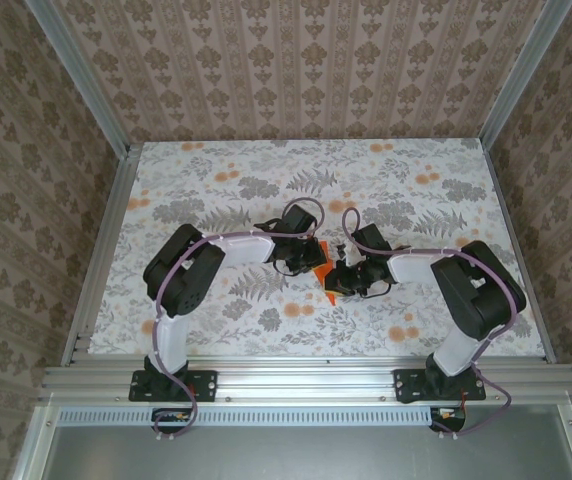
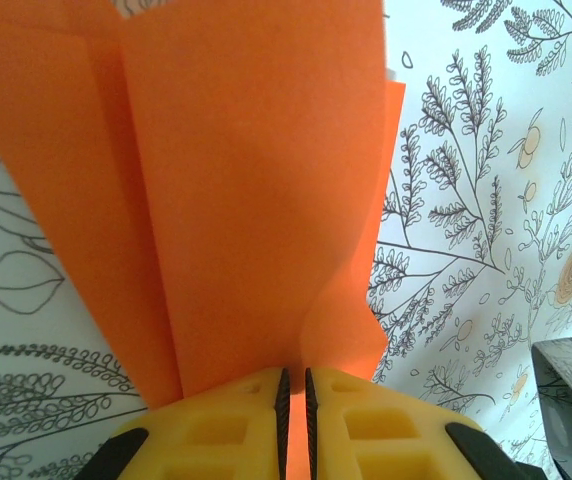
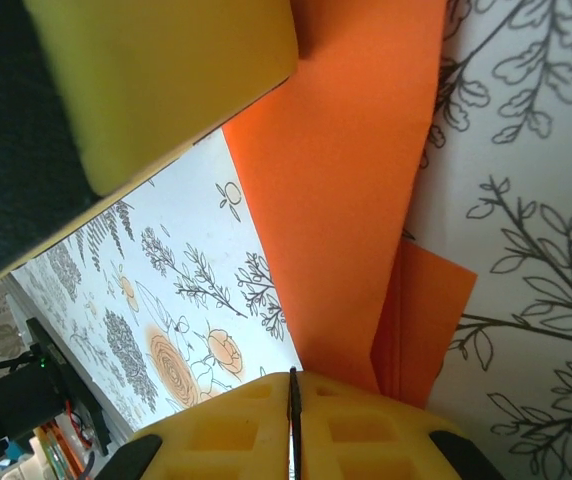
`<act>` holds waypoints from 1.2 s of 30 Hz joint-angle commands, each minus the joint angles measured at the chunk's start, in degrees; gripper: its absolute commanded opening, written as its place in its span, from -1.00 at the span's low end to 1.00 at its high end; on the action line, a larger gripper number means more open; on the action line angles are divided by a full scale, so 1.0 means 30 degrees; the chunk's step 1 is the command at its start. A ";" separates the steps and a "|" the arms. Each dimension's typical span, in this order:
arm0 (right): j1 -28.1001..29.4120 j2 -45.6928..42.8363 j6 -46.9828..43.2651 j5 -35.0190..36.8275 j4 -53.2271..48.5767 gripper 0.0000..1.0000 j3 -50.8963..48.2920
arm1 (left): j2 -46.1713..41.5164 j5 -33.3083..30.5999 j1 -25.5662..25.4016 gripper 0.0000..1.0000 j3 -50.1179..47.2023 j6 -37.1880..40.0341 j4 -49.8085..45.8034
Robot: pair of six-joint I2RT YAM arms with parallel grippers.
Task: Fold a paper plane with a square sheet of paper (pick it up from the middle)
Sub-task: Fold the wing for the fifth time at the center of the table.
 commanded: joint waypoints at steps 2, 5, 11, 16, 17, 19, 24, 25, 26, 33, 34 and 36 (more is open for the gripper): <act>-0.0083 0.0667 -0.0249 -0.1040 -0.0318 -0.78 -0.0540 | 0.0232 -0.0116 0.0120 -0.68 -0.0250 0.0364 -0.1079; -0.0113 0.0846 -0.0361 -0.1137 -0.0483 -0.78 -0.0773 | 0.0189 -0.0238 0.0154 -0.68 -0.0349 0.0277 -0.1090; -0.0092 0.0475 -0.0426 -0.1247 -0.0675 -0.78 -0.1504 | 0.0261 -0.0410 0.0179 -0.68 -0.0451 0.0191 -0.1328; -0.0103 -0.0617 -0.0791 -0.1920 -0.1255 -0.78 -0.1734 | 0.0351 -0.0564 0.0216 -0.69 -0.0610 0.0072 -0.1494; -0.0099 -0.0727 -0.0815 -0.2084 -0.1263 -0.78 -0.1806 | 0.0350 -0.0564 0.0208 -0.69 -0.0628 0.0039 -0.1493; -0.0079 -0.0734 -0.0911 -0.2364 -0.1351 -0.77 -0.1937 | 0.0379 -0.0534 0.0209 -0.69 -0.0700 0.0041 -0.1442; -0.0056 -0.0802 -0.1304 -0.1487 -0.2114 -0.77 -0.2352 | 0.0312 -0.0520 0.0208 -0.69 -0.0773 0.0041 -0.1489; -0.0049 -0.0432 -0.1631 -0.1021 -0.2811 -0.77 -0.2174 | 0.0319 -0.0512 0.0226 -0.69 -0.0779 0.0041 -0.1467; -0.0052 -0.0083 -0.1866 -0.0661 -0.3157 -0.78 -0.2079 | 0.0318 -0.0489 0.0210 -0.69 -0.0784 0.0046 -0.1456; 0.0060 -0.1621 -0.1892 0.1192 -0.4945 -0.80 -0.1905 | 0.0285 -0.0529 0.0214 -0.69 -0.0704 0.0130 -0.1659; 0.0093 -0.2105 -0.1968 0.1336 -0.5430 -0.80 -0.1797 | 0.0310 -0.0534 0.0208 -0.69 -0.0727 0.0107 -0.1692; 0.0183 -0.2790 -0.2141 0.1157 -0.6068 -0.80 -0.1749 | 0.0394 -0.0507 0.0210 -0.69 -0.0673 0.0130 -0.1684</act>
